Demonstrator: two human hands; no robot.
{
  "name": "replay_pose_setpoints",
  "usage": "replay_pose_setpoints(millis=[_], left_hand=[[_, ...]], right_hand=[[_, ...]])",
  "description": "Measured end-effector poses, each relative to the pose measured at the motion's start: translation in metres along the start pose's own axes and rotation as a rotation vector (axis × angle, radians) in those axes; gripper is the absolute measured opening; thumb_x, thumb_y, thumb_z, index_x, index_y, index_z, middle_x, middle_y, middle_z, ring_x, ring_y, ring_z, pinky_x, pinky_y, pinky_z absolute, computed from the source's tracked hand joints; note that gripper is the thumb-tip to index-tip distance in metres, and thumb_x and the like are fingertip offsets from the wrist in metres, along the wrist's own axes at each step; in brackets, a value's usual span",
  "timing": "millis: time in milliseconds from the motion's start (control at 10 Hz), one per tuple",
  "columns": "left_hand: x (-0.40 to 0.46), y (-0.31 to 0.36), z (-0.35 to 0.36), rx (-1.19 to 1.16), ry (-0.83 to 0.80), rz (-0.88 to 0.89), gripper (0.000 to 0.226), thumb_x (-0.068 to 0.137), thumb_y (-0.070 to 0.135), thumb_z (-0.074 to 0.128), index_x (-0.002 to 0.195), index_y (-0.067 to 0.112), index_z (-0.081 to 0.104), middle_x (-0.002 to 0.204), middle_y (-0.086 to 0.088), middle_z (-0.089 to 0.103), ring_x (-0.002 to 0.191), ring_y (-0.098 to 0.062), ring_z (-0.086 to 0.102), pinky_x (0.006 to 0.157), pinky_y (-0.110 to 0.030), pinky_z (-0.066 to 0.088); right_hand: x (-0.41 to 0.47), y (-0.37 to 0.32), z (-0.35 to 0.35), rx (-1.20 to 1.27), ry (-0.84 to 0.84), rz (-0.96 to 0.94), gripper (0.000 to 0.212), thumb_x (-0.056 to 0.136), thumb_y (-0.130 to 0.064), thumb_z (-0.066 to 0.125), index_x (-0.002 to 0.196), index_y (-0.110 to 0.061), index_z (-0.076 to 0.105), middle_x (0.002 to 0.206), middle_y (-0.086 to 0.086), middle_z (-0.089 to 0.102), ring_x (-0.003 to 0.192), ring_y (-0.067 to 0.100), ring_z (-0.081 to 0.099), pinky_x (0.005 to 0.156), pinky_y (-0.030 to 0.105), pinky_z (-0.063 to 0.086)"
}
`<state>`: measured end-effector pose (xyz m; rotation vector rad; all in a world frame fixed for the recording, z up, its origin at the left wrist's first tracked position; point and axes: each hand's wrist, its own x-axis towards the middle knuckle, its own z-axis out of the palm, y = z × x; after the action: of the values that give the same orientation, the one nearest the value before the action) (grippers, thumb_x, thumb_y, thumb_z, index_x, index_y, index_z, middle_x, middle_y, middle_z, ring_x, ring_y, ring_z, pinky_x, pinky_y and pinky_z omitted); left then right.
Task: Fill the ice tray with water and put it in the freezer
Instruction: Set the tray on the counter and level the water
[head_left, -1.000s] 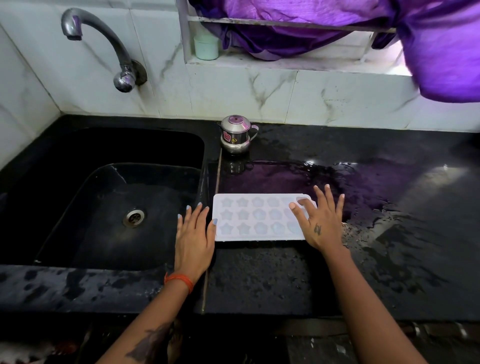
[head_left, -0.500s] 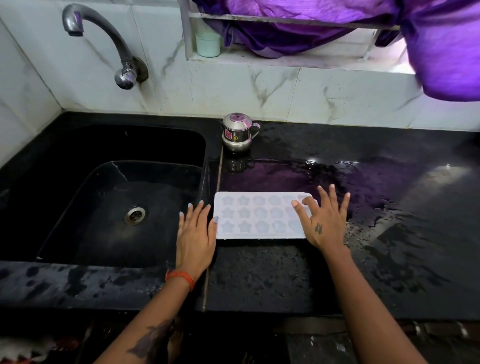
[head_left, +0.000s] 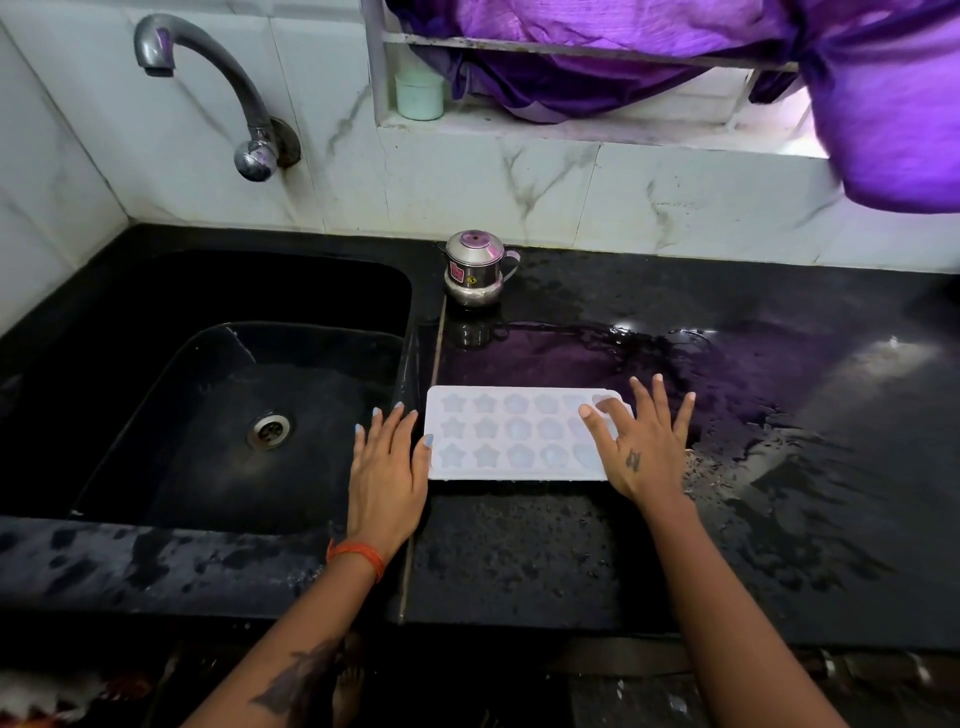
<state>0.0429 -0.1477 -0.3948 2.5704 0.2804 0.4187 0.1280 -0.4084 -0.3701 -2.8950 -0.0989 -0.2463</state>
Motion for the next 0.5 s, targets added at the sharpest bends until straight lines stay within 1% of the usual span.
replay_pose_setpoints(millis=[100,300,400,500], left_hand=[[0.0003,0.0003,0.0001,0.001,-0.004,-0.005,0.070,0.090,0.051,0.011,0.138,0.011,0.043,0.150,-0.006,0.035,0.144,-0.022,0.018,0.119,-0.034,0.002],[0.0007,0.0004,-0.0003,0.000,-0.003,-0.002,0.071,0.090,0.051,0.010,0.138,0.011,0.043,0.150,-0.006,0.035,0.144,-0.022,0.018,0.119,-0.034,0.001],[0.0008,0.0017,-0.0010,-0.009,-0.008,-0.002,0.072,0.089,0.052,0.010,0.138,0.011,0.043,0.150,-0.006,0.035,0.144,-0.022,0.018,0.118,-0.033,0.000],[0.0009,0.0018,-0.0011,-0.016,-0.006,-0.002,0.072,0.089,0.052,0.010,0.137,0.011,0.044,0.150,-0.007,0.035,0.144,-0.022,0.018,0.118,-0.033,0.000]], right_hand=[[0.0005,0.0005,-0.0002,0.022,0.001,-0.019,0.081,0.080,-0.074,0.005,0.118,-0.032,0.061,0.153,0.009,0.029,0.147,0.020,0.000,0.111,0.042,-0.025],[-0.0007,0.0010,0.0014,0.106,0.051,-0.022,0.072,0.083,-0.071,0.011,0.107,-0.029,0.065,0.150,0.010,0.035,0.147,0.021,0.006,0.111,0.038,-0.024],[-0.0007,0.0006,0.0001,0.164,0.082,-0.027,0.067,0.084,-0.069,0.013,0.101,-0.028,0.063,0.149,0.011,0.037,0.146,0.021,0.008,0.113,0.039,-0.021],[0.0012,-0.0019,-0.0038,0.225,0.127,-0.050,0.063,0.086,-0.067,0.019,0.100,-0.023,0.062,0.147,0.012,0.039,0.146,0.023,0.011,0.116,0.041,-0.013]])
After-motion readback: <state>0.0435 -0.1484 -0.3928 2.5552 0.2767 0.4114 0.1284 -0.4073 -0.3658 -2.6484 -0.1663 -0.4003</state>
